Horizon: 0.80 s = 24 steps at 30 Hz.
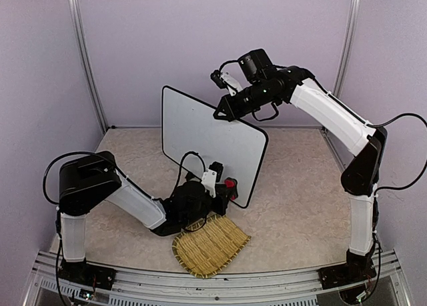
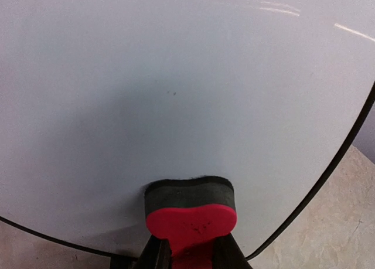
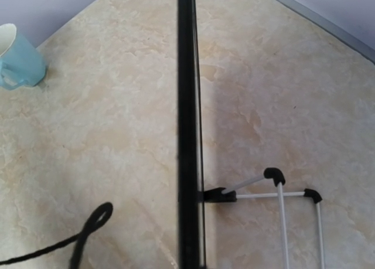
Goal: Erase the whiteboard
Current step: Erase the center of the whiteboard.
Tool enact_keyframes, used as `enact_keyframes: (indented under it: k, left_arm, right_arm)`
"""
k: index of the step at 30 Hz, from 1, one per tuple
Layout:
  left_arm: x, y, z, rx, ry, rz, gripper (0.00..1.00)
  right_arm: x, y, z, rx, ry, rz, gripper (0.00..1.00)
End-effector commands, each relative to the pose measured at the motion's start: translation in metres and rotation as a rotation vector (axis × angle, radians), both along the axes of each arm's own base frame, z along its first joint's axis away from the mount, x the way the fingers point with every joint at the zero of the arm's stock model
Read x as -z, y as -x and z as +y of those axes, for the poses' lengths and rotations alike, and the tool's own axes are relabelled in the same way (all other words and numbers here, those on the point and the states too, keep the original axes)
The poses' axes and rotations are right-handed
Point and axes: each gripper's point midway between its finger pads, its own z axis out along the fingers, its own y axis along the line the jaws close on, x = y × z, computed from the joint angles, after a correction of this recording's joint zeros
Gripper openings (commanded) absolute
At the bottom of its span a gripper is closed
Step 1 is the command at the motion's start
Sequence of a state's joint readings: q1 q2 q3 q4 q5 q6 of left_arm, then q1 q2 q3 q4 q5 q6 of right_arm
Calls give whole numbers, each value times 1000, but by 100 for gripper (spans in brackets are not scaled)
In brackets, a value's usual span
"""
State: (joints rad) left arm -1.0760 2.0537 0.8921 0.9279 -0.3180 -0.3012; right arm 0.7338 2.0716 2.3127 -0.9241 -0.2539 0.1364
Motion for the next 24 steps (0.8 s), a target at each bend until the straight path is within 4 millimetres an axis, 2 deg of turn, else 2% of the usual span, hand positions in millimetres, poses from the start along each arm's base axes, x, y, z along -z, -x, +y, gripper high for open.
enact_keyframes:
  k: [1, 4, 6, 13, 17, 20, 24]
  left_arm:
    - [-43, 11, -13, 76, 134, -104, 21]
    - [-36, 19, -20, 128, 163, -87, 21]
    - [-24, 21, -25, 143, 163, -65, 21]
    - [15, 12, -33, 106, 93, 33, 20]
    - [28, 9, -25, 42, 43, 51, 20]
    - [26, -4, -13, -13, 38, 43, 20]
    - [-1, -29, 5, -71, 91, 12, 20]
  right_arm:
    - [73, 27, 10, -40, 102, 241, 0]
    - [73, 26, 9, -39, 100, 239, 0]
    - [71, 26, 9, -39, 99, 238, 0]
    - [69, 26, 6, -37, 98, 234, 0]
    - [68, 24, 6, -36, 91, 233, 0]
    - [70, 24, 6, -38, 92, 239, 0]
    - [72, 24, 7, -41, 93, 243, 0]
